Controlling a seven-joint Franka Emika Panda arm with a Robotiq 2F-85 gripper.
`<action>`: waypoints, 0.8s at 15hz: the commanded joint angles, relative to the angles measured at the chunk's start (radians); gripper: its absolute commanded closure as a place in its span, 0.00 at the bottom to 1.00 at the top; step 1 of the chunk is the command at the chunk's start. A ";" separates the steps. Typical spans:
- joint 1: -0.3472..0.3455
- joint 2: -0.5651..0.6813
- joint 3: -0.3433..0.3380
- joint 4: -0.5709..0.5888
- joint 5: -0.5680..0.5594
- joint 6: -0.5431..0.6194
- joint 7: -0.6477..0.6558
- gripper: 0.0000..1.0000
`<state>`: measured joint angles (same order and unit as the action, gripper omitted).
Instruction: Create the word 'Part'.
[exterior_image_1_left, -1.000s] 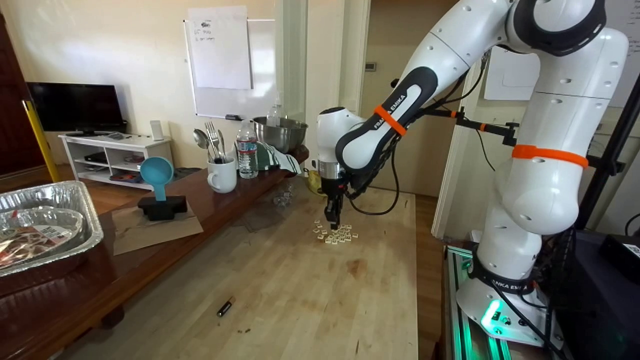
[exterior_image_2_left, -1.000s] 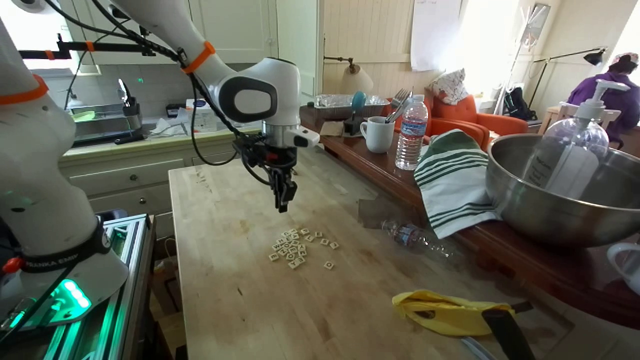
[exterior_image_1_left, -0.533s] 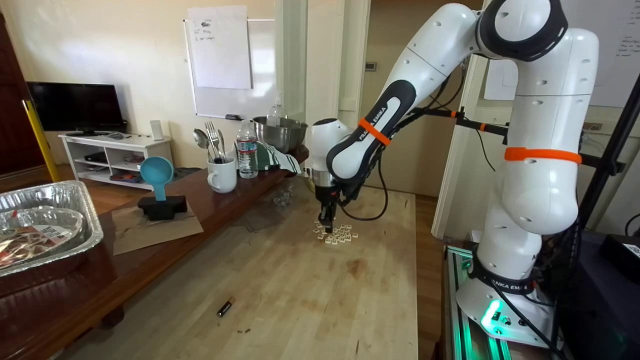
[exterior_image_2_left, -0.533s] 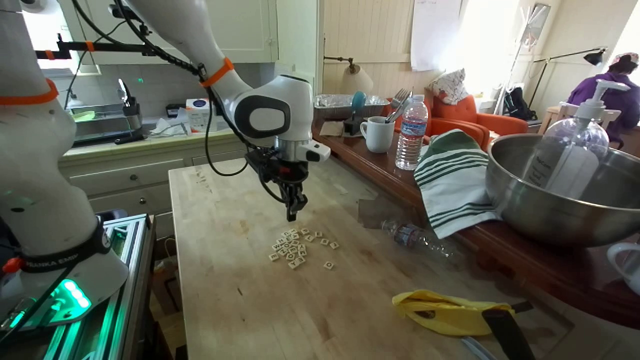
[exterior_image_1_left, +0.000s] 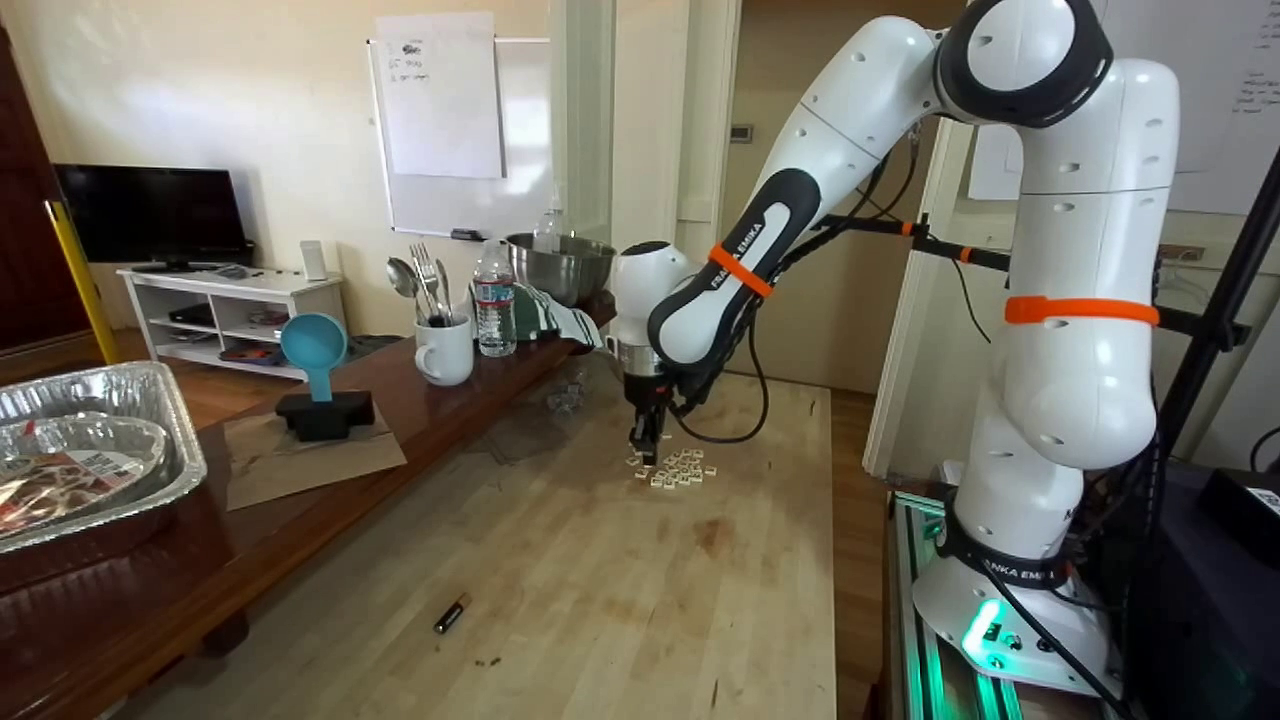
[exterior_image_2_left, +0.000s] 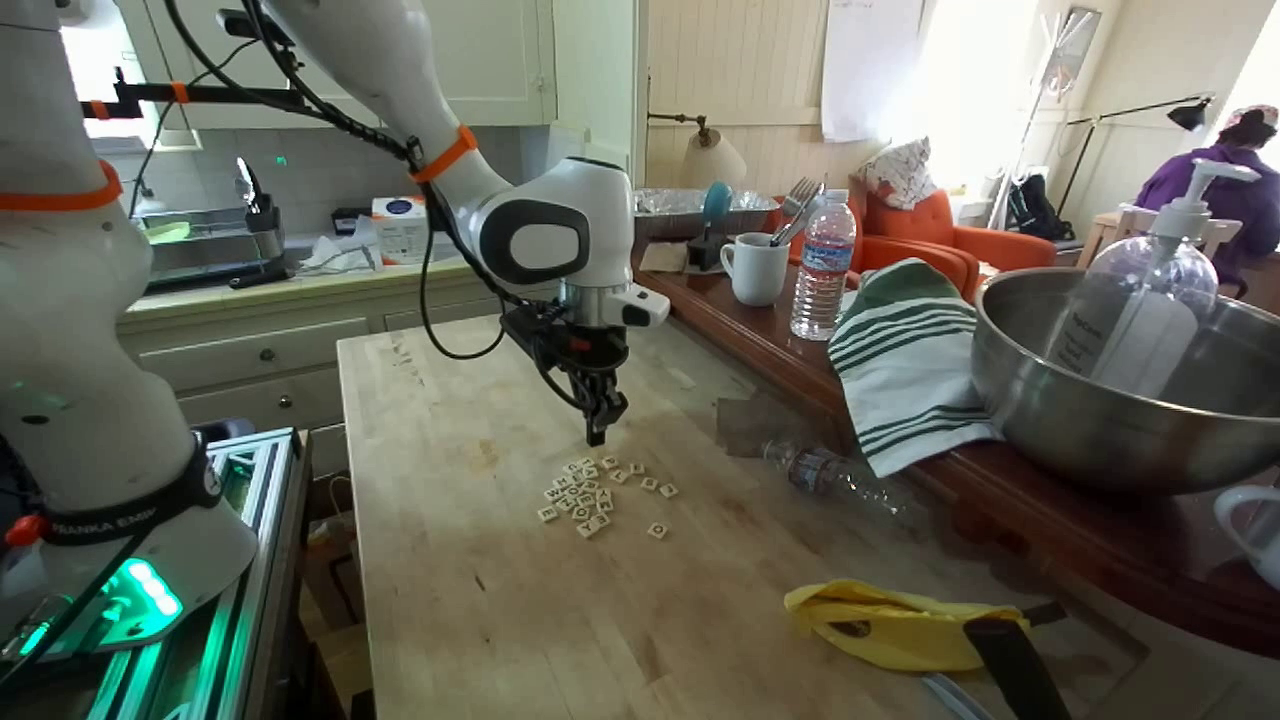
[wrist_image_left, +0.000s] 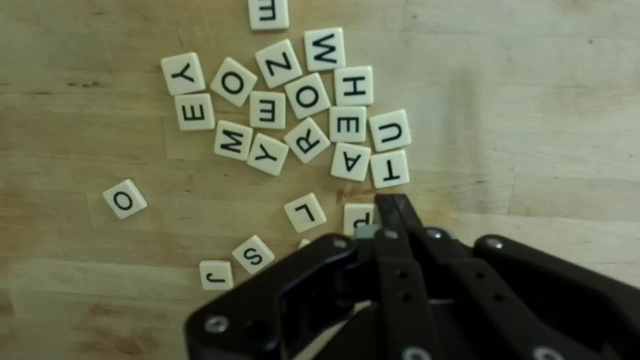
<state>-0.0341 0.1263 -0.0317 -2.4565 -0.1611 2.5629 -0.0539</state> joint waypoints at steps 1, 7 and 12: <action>-0.003 0.024 -0.016 -0.014 -0.033 0.093 0.000 1.00; -0.011 0.059 -0.022 -0.018 -0.010 0.161 -0.026 1.00; -0.015 0.095 -0.022 -0.024 -0.005 0.227 -0.053 1.00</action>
<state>-0.0417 0.1923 -0.0536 -2.4693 -0.1685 2.7256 -0.0770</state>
